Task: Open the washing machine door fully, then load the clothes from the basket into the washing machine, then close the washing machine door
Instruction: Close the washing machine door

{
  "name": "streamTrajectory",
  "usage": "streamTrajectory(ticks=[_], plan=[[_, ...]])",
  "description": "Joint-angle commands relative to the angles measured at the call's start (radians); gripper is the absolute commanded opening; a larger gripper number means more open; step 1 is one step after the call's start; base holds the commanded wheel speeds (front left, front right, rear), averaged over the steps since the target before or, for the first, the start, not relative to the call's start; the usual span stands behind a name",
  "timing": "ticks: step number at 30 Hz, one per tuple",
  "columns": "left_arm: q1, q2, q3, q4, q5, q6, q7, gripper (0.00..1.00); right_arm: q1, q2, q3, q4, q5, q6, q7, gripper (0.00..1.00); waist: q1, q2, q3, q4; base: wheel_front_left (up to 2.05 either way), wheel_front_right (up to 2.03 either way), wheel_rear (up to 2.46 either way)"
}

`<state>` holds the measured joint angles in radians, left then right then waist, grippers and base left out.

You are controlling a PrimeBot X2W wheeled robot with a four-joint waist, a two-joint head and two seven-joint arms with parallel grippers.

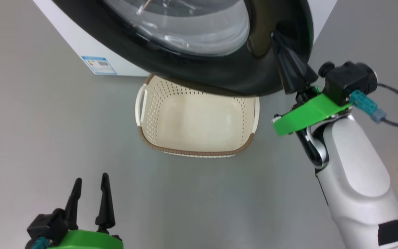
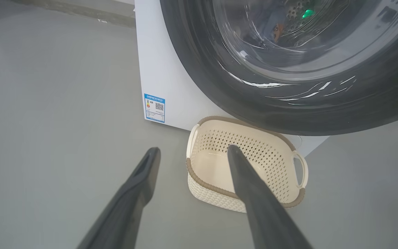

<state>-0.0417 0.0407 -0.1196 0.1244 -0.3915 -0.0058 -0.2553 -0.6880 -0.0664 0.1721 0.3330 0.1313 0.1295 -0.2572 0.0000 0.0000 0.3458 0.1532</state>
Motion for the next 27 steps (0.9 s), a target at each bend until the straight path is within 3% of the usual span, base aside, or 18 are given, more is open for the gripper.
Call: streamTrajectory(ticks=[1,12,27], plan=[[-0.024,0.010,0.040,-0.029,0.011,-0.004,-0.006,1.00,-0.033,0.016,0.009,-0.019,-0.007,0.001,-0.005,0.00,0.0000,0.0000,0.027,-0.005,0.00,0.00,0.00],[-0.036,0.009,0.051,-0.038,0.028,-0.023,-0.006,1.00,-0.157,0.003,0.011,-0.016,-0.047,0.001,-0.005,0.00,0.0000,0.0000,0.109,-0.024,0.00,0.00,0.00],[-0.073,0.009,-0.008,-0.038,0.009,-0.039,-0.006,1.00,-0.341,-0.064,-0.033,0.080,-0.116,0.001,-0.005,0.00,0.0000,0.0000,0.186,0.039,0.00,0.00,0.00]])
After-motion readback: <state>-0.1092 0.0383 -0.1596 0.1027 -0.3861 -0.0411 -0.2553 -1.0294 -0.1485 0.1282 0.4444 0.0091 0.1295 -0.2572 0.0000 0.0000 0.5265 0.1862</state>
